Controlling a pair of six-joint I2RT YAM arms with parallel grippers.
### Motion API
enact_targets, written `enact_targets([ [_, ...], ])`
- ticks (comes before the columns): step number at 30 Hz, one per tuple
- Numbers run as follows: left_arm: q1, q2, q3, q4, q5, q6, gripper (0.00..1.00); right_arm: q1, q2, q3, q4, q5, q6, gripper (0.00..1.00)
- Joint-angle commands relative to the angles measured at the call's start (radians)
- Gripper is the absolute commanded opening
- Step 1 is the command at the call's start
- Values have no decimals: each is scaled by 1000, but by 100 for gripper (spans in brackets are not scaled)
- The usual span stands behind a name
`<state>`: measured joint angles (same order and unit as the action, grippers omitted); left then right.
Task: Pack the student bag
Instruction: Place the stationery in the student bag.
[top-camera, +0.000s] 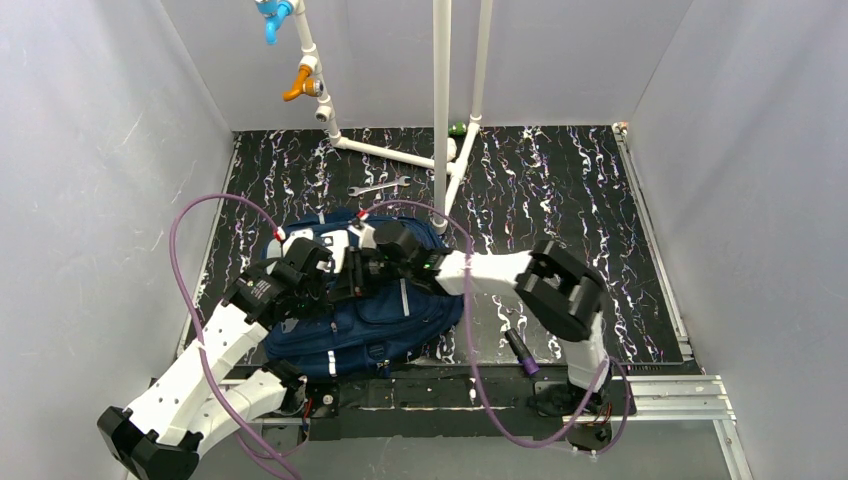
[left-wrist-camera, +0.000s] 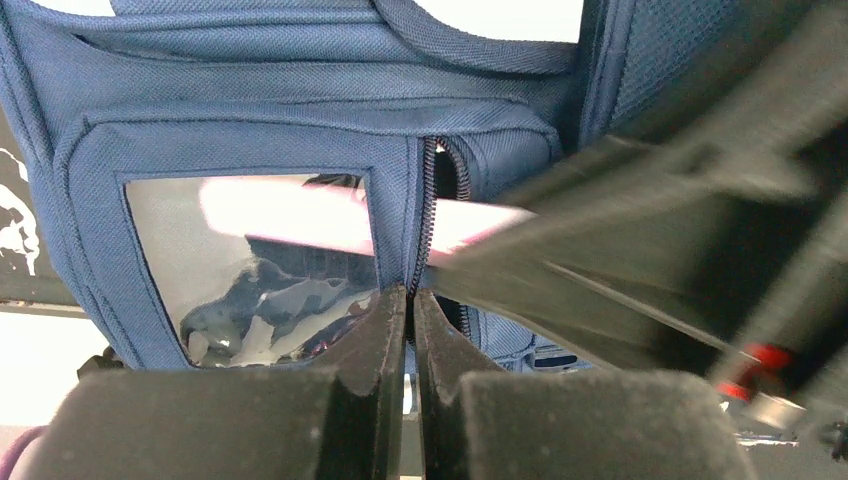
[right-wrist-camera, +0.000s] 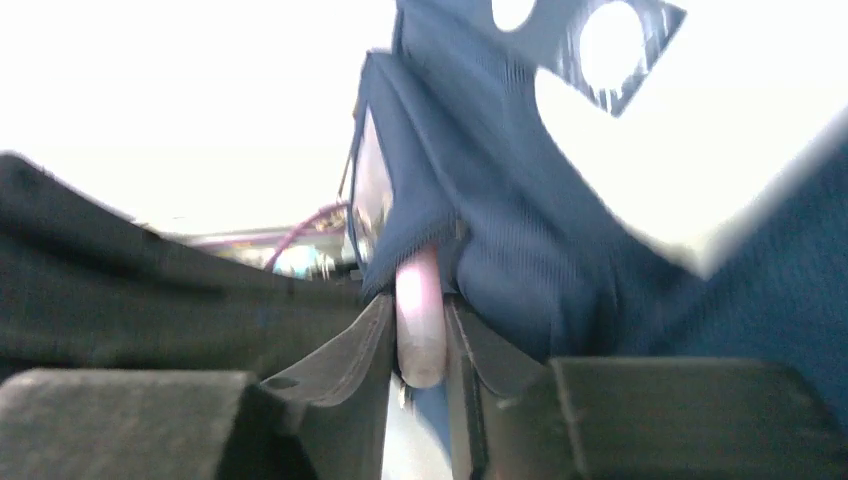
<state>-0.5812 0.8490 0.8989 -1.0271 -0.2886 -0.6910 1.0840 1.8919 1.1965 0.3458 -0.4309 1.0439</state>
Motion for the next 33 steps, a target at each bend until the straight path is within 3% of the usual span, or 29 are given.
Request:
enact_targets([
  [1, 1, -18, 34, 41, 33, -4, 0, 11, 155, 144, 114, -20, 29, 38],
  [4, 1, -37, 18, 43, 37, -16, 0, 8, 57, 27, 82, 25, -23, 55],
  [7, 1, -48, 2, 53, 39, -11, 0, 8, 3, -11, 11, 26, -86, 61],
  [9, 1, -49, 3, 53, 48, -6, 0, 7, -16, -15, -27, 39, -109, 60],
  [16, 1, -84, 2, 45, 48, -4, 0, 23, -2, 21, -151, 77, -182, 32],
  [20, 1, -82, 11, 43, 45, 3, 0, 66, -14, 71, -235, 62, -267, 48],
  [25, 1, -89, 11, 45, 44, 2, 0, 21, -115, -23, -182, 90, -254, 59],
  [30, 1, -87, 16, 41, 46, 9, 0, 17, -105, -8, -210, 76, -265, 59],
  [33, 1, -92, 15, 37, 49, 5, 0, 16, -106, -8, -220, 94, -274, 52],
])
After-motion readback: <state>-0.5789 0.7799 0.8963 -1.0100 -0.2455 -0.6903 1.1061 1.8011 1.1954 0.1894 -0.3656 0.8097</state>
